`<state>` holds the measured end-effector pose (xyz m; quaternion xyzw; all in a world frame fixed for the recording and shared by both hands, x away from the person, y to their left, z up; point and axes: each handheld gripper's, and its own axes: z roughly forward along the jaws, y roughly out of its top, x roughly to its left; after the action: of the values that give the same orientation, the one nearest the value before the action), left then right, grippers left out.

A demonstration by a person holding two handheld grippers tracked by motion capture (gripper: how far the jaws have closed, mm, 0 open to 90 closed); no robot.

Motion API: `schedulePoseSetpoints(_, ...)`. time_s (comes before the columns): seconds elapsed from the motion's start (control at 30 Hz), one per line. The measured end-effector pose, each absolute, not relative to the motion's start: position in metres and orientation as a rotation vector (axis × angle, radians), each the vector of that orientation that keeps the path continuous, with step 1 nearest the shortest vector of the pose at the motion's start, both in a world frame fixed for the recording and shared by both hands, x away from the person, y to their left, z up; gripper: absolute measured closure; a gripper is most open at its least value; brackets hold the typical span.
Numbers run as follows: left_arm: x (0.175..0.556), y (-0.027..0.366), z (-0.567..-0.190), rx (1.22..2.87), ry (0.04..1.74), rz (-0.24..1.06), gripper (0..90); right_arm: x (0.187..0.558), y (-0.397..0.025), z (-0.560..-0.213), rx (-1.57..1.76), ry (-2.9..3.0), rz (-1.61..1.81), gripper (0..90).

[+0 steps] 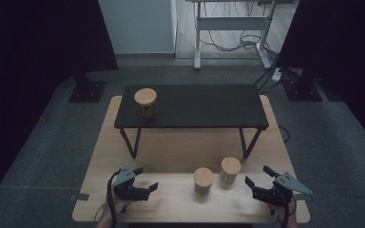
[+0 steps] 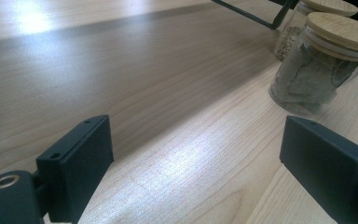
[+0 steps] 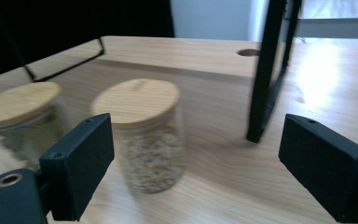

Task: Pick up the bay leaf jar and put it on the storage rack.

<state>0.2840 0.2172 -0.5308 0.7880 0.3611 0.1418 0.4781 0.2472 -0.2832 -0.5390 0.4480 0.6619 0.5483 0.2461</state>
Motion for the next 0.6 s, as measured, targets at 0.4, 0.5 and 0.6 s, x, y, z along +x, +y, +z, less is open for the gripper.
schedulePoseSetpoints(0.4, 0.285, 0.218, -0.534, 1.924, 0.896, 0.339, 8.8, 0.227, -0.273, -0.527, 1.107, 1.846, 1.650, 9.5)
schedulePoseSetpoints(0.5, 0.286, 0.218, -0.535, 1.928, 0.898, 0.338, 8.8, 0.221, -0.266, -0.524, 1.056, 1.872, 1.685, 9.5)
schedulePoseSetpoints(0.6, 0.286, 0.217, -0.536, 1.932, 0.897, 0.337, 8.8, 0.217, -0.258, -0.521, 1.017, 1.902, 1.696, 9.5)
